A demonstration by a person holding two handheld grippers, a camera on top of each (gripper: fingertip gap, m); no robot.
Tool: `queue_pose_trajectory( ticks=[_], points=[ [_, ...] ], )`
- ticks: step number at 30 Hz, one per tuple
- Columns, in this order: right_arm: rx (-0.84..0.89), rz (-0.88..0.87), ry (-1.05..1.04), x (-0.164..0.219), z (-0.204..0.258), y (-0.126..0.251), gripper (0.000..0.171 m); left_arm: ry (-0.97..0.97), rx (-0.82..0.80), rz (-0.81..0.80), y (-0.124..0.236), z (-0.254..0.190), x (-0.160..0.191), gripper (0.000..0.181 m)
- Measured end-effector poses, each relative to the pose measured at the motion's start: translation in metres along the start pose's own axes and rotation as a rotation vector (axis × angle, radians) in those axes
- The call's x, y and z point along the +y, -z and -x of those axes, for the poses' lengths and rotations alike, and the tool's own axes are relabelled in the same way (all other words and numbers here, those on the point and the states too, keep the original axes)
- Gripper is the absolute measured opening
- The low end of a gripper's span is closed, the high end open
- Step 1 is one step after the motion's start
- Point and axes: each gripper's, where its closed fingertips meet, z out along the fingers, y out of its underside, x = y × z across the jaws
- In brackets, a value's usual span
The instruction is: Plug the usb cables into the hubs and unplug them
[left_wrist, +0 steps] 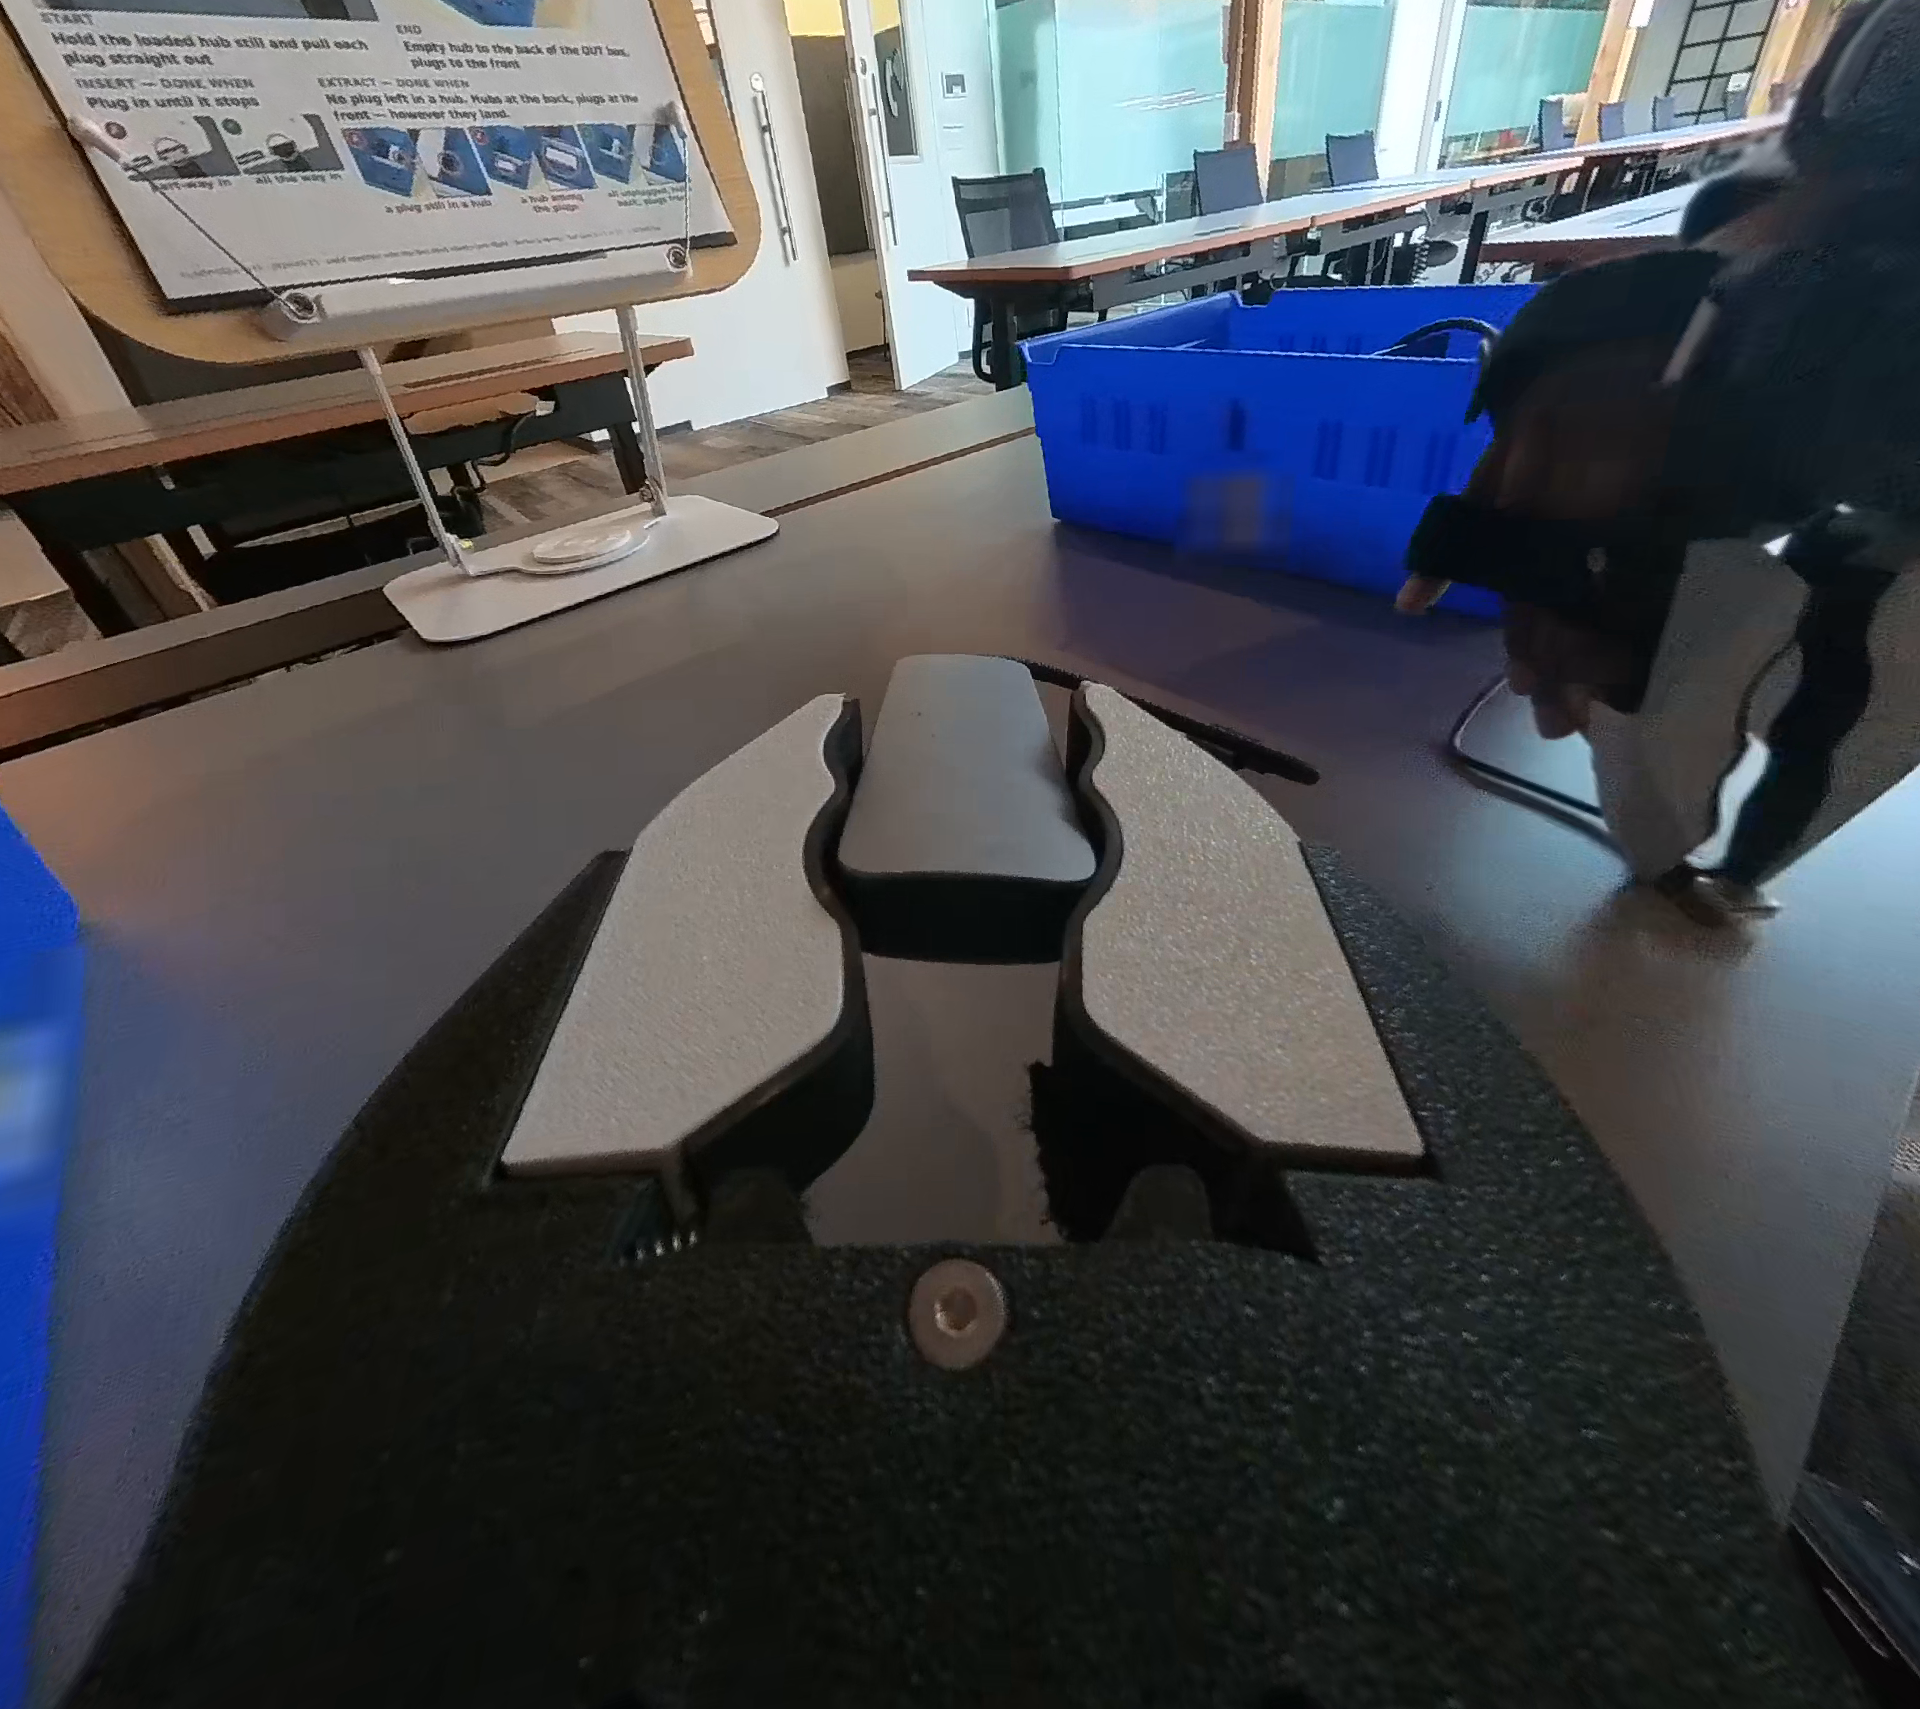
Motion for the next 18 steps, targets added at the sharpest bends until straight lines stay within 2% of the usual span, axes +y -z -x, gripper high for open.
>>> queue_pose_trajectory(
  ticks=[2, 6, 10, 13, 18],
  points=[
    [0.159, -0.147, -0.164, -0.006, -0.02, 0.006, 0.015, 0.002, -0.001, -0.003, 0.0, 0.0, 0.0, 0.038],
    [0.521, -0.75, -0.569, -0.04, -0.07, 0.075, 0.015, -0.003, -0.007, -0.022, 0.001, -0.002, -0.003, 0.038],
    [0.675, -1.187, -0.772, -0.05, -0.077, 0.126, 0.015, -0.047, -0.009, -0.061, 0.002, -0.011, -0.01, 0.038],
    [0.679, -1.295, -0.857, -0.051, -0.075, 0.13, 0.015, -0.079, 0.029, -0.104, 0.003, -0.022, -0.016, 0.038],
    [0.597, -1.217, -0.978, -0.056, -0.074, 0.109, 0.015, -0.089, 0.116, -0.183, 0.009, -0.036, -0.027, 0.038]
  ],
)
